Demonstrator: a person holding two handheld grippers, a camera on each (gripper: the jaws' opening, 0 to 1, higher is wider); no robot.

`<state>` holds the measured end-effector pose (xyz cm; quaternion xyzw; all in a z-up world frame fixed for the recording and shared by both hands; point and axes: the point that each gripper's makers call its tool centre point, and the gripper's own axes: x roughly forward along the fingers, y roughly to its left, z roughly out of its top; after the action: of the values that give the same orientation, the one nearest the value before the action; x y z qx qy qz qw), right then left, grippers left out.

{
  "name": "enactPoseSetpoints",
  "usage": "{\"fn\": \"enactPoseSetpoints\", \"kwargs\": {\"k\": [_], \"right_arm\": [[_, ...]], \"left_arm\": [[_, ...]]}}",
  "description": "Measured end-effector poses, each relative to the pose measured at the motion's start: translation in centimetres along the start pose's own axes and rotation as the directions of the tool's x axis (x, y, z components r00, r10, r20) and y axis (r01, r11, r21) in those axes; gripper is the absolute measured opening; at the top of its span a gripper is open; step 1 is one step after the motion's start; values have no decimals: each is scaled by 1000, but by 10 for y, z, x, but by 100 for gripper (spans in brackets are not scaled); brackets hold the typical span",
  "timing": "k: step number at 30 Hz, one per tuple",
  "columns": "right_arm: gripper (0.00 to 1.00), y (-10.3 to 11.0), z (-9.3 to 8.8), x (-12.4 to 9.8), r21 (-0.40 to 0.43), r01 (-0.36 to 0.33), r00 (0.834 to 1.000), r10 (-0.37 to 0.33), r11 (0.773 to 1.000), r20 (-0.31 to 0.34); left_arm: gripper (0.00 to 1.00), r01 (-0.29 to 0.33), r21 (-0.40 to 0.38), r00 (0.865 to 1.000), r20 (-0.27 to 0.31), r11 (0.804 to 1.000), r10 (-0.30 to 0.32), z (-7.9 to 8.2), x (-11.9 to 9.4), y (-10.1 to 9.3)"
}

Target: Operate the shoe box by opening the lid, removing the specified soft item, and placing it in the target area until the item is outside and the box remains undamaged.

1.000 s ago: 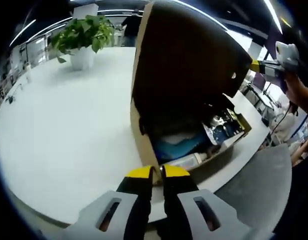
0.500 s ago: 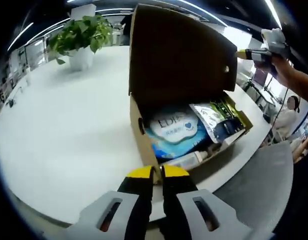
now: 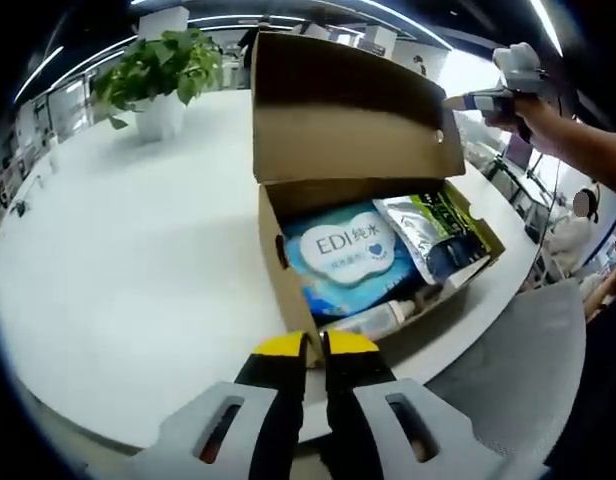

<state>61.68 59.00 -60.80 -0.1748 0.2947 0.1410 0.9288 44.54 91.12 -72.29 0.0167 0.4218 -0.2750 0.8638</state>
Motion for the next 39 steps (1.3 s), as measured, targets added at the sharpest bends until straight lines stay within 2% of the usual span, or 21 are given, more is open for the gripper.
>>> {"fn": "enactPoseSetpoints", "kwargs": {"k": [7, 16, 27, 39], "right_arm": [[0, -6, -6, 25, 32, -12, 999, 13, 999, -35], [0, -7, -15, 51, 54, -22, 996, 26, 998, -81], [0, -6, -35, 87, 66, -40, 988, 50, 997, -148], [0, -1, -57, 115, 119, -65, 973, 89, 991, -211]], "left_arm": [[3, 15, -1, 1000, 18, 1000, -15, -1, 0, 1], [3, 14, 9, 1000, 9, 1000, -14, 0, 0, 1], [3, 17, 7, 1000, -3, 1000, -17, 0, 1, 3], [3, 18, -1, 1000, -14, 1000, -18, 0, 3, 2]]}}
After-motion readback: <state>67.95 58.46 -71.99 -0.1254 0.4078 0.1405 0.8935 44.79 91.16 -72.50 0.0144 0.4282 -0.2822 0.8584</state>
